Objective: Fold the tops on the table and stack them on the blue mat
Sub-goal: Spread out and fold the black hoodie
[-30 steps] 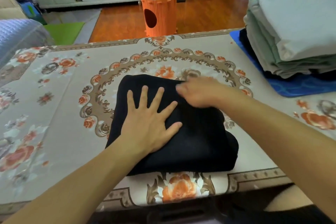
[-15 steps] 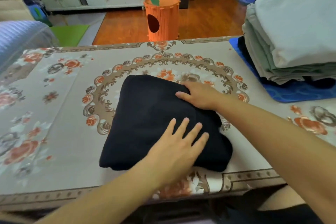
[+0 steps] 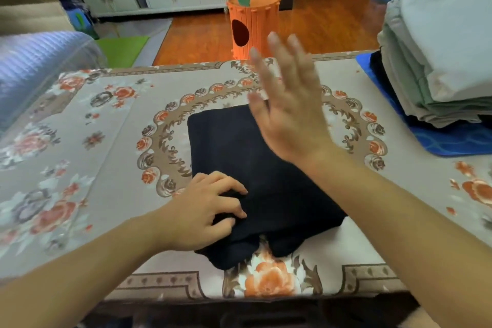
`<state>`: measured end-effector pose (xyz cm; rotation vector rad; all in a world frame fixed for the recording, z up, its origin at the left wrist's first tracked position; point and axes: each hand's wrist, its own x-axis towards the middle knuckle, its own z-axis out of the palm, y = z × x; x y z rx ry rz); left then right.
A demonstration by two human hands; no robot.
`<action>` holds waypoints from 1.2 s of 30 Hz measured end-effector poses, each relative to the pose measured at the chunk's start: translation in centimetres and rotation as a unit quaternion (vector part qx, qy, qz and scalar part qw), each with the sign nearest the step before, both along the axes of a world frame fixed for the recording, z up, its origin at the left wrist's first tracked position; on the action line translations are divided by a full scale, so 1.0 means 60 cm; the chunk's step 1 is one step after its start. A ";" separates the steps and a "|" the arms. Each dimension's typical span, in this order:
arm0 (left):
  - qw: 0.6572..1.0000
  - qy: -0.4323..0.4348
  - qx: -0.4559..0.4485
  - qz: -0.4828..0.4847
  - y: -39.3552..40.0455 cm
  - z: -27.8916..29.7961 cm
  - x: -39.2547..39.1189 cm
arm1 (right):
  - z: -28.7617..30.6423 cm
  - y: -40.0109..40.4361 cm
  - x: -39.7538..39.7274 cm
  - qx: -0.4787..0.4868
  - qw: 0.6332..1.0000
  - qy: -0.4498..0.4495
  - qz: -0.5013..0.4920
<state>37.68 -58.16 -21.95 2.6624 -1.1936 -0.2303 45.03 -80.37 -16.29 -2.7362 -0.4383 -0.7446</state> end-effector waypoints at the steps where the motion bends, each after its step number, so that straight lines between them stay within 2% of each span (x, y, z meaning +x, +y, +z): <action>1: 1.000 0.006 -0.001 -0.002 0.004 -0.005 -0.003 | -0.038 0.006 0.013 -0.069 0.995 0.076 0.006; 3: 0.999 0.050 0.010 -0.008 0.007 0.012 -0.001 | -0.109 -0.005 0.029 -0.162 0.962 0.218 -0.005; 5: 0.996 0.089 -0.015 0.005 -0.003 0.051 0.033 | -0.133 -0.015 0.038 -0.177 0.954 0.240 0.008; 6: 0.998 0.041 -0.042 0.015 -0.011 0.065 0.062 | -0.130 -0.017 0.038 -0.182 0.954 0.237 0.022; 7: 0.997 -0.051 -0.058 0.025 -0.017 0.071 0.098 | -0.124 -0.018 0.039 -0.188 0.954 0.232 0.038; 8: 0.988 -0.143 -0.042 0.041 -0.023 0.069 0.131 | -0.118 -0.026 0.042 -0.193 0.953 0.227 0.053; 9: 0.979 -0.198 0.004 0.053 -0.029 0.056 0.158 | -0.111 -0.039 0.050 -0.201 0.953 0.214 0.068; 11: 0.977 -0.188 0.099 0.027 -0.032 -0.003 0.182 | -0.103 -0.076 0.065 -0.226 0.953 0.176 0.094; 13: 0.974 -0.183 0.133 -0.016 -0.024 -0.043 0.183 | -0.105 -0.115 0.074 -0.241 0.950 0.151 0.128; 18: 0.969 -0.182 0.052 -0.162 0.001 -0.045 0.189 | -0.139 -0.144 0.070 -0.198 0.943 0.074 0.257; 22: 0.971 -0.151 0.045 -0.179 0.006 -0.037 0.184 | -0.138 -0.144 0.064 -0.164 0.937 0.097 0.293; 25: 0.982 -0.105 0.060 -0.142 0.015 -0.027 0.159 | -0.116 -0.142 0.039 -0.159 0.939 0.164 0.255; 26: 0.991 -0.083 0.054 -0.090 0.019 -0.023 0.143 | -0.108 -0.139 0.024 -0.129 0.947 0.200 0.216; 28: 0.993 -0.003 0.003 0.116 0.023 -0.006 0.101 | -0.089 -0.126 -0.014 0.003 0.948 0.312 0.056; 29: 0.965 0.059 -0.034 0.255 0.019 0.007 0.075 | -0.076 -0.112 -0.035 0.096 0.917 0.383 -0.049; 30: 0.906 0.137 -0.073 0.395 0.009 0.026 0.050 | -0.063 -0.096 -0.055 0.190 0.864 0.442 -0.146; 31: 0.816 0.223 -0.121 0.519 -0.006 0.038 0.026 | -0.056 -0.081 -0.071 0.269 0.806 0.479 -0.220; 32: 0.712 0.299 -0.170 0.612 -0.023 0.048 0.007 | -0.049 -0.071 -0.082 0.333 0.754 0.499 -0.268; 33: 0.611 0.365 -0.205 0.672 -0.039 0.055 -0.008 | -0.046 -0.066 -0.090 0.382 0.711 0.510 -0.298; 34: 0.532 0.416 -0.225 0.702 -0.053 0.065 -0.017 | -0.039 -0.066 -0.093 0.412 0.673 0.526 -0.316; 35: 0.479 0.460 -0.232 0.710 -0.062 0.075 -0.019 | -0.033 -0.073 -0.092 0.434 0.633 0.551 -0.327; 36: 0.446 0.496 -0.234 0.707 -0.066 0.086 -0.014 | -0.025 -0.084 -0.086 0.454 0.587 0.584 -0.328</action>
